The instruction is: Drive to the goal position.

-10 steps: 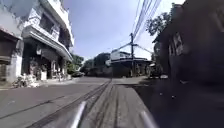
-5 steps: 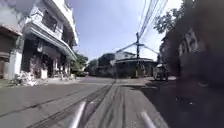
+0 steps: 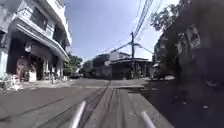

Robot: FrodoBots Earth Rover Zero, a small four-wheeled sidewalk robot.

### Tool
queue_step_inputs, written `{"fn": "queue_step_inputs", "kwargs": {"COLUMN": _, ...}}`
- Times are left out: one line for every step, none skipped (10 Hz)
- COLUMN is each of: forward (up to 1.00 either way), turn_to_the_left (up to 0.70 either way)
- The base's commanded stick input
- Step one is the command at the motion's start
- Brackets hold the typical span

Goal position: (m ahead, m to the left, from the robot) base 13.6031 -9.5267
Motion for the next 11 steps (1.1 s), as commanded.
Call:
{"fn": "queue_step_inputs", "kwargs": {"forward": 0.98, "turn_to_the_left": 0.00}}
{"fn": "queue_step_inputs", "kwargs": {"forward": 0.98, "turn_to_the_left": 0.00}}
{"fn": "queue_step_inputs", "kwargs": {"forward": 0.98, "turn_to_the_left": 0.00}}
{"fn": "queue_step_inputs", "kwargs": {"forward": 0.98, "turn_to_the_left": 0.00}}
{"fn": "queue_step_inputs", "kwargs": {"forward": 0.99, "turn_to_the_left": -0.03}}
{"fn": "queue_step_inputs", "kwargs": {"forward": 0.99, "turn_to_the_left": -0.16}}
{"fn": "queue_step_inputs", "kwargs": {"forward": 0.99, "turn_to_the_left": -0.34}}
{"fn": "queue_step_inputs", "kwargs": {"forward": 1.00, "turn_to_the_left": -0.40}}
{"fn": "queue_step_inputs", "kwargs": {"forward": 1.00, "turn_to_the_left": -0.40}}
{"fn": "queue_step_inputs", "kwargs": {"forward": 1.00, "turn_to_the_left": -0.33}}
{"fn": "queue_step_inputs", "kwargs": {"forward": 1.00, "turn_to_the_left": -0.20}}
